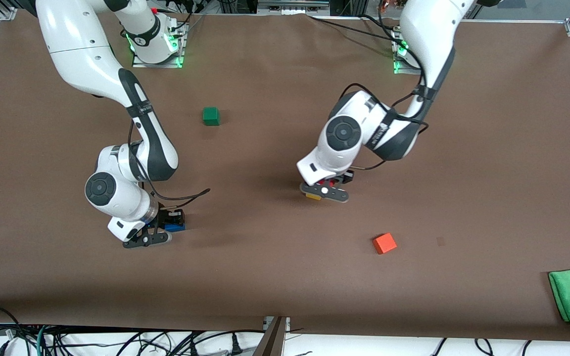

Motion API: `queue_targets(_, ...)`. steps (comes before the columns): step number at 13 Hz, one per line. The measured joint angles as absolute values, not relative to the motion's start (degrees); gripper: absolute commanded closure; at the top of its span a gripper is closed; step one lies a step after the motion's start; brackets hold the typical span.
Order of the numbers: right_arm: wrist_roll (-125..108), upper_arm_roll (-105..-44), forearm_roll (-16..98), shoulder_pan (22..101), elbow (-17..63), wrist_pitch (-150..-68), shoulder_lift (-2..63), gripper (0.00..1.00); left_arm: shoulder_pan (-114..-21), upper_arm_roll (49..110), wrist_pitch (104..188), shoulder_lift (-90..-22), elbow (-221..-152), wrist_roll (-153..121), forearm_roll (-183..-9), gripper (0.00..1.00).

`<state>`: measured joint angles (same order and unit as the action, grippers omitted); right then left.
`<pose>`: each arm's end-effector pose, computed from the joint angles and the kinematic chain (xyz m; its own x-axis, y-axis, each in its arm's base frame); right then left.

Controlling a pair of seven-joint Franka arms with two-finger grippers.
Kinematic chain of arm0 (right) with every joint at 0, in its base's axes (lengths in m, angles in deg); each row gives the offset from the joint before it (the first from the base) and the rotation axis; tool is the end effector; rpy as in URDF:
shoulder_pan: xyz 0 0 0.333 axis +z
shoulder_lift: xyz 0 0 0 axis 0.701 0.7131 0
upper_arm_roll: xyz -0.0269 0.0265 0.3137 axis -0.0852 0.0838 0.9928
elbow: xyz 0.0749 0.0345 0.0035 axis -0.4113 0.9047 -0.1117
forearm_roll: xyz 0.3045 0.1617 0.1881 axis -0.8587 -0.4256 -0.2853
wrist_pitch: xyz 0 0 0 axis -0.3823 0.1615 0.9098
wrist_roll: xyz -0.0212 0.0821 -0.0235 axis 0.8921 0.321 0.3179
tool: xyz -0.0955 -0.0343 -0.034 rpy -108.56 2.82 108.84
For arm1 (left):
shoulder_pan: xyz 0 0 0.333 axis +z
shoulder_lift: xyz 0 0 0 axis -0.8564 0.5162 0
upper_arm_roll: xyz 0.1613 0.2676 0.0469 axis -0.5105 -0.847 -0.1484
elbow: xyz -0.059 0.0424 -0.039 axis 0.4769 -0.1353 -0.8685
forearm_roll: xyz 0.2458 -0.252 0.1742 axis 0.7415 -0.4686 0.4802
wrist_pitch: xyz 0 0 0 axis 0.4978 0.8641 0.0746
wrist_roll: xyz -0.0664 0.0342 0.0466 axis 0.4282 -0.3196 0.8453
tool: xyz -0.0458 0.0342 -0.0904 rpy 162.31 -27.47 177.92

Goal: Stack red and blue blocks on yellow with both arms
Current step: 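Grasp the red cube with the left gripper while the right gripper reaches the blue cube, then lower the red cube onto the yellow cube while the right gripper grasps blue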

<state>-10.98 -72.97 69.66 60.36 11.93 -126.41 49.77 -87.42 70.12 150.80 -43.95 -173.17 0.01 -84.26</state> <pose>0.6957 0.1583 0.2186 0.9851 0.1662 0.0441 0.1689 -0.9833 -0.0675 0.5750 -0.4121 0.2828 0.9665 -0.2522 -0.0477 -0.2505 -0.9673 0.0398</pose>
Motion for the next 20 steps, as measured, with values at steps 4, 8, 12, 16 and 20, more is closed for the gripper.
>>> queue_targets(4, -11.0, -73.5, 69.7, 60.3, 9.1, -116.3, 46.4, 0.80, -88.2, 70.0, 152.8, -42.1, -173.1, -0.1, -81.7, 0.68)
queue_targets(8, -11.7, -73.7, 69.6, 60.2, 2.0, -101.8, 41.4, 0.80, -88.6, 70.0, 152.8, -42.0, -173.1, -0.2, -81.5, 0.68)
queue_targets(12, -20.8, -73.0, 69.6, 62.5, -5.4, -96.5, 41.2, 0.79, -89.2, 69.9, 153.3, -41.2, -173.1, -0.2, -81.4, 0.68)
queue_targets(16, -28.1, -72.9, 69.6, 65.9, -7.1, -96.5, 42.6, 0.79, -89.6, 69.9, 153.6, -40.8, -173.3, -0.2, -80.6, 0.68)
queue_targets(20, -30.1, -73.0, 69.6, 66.5, -7.8, -96.5, 42.7, 0.79, -89.6, 69.7, 153.7, -40.8, -173.3, -0.2, -80.6, 0.68)
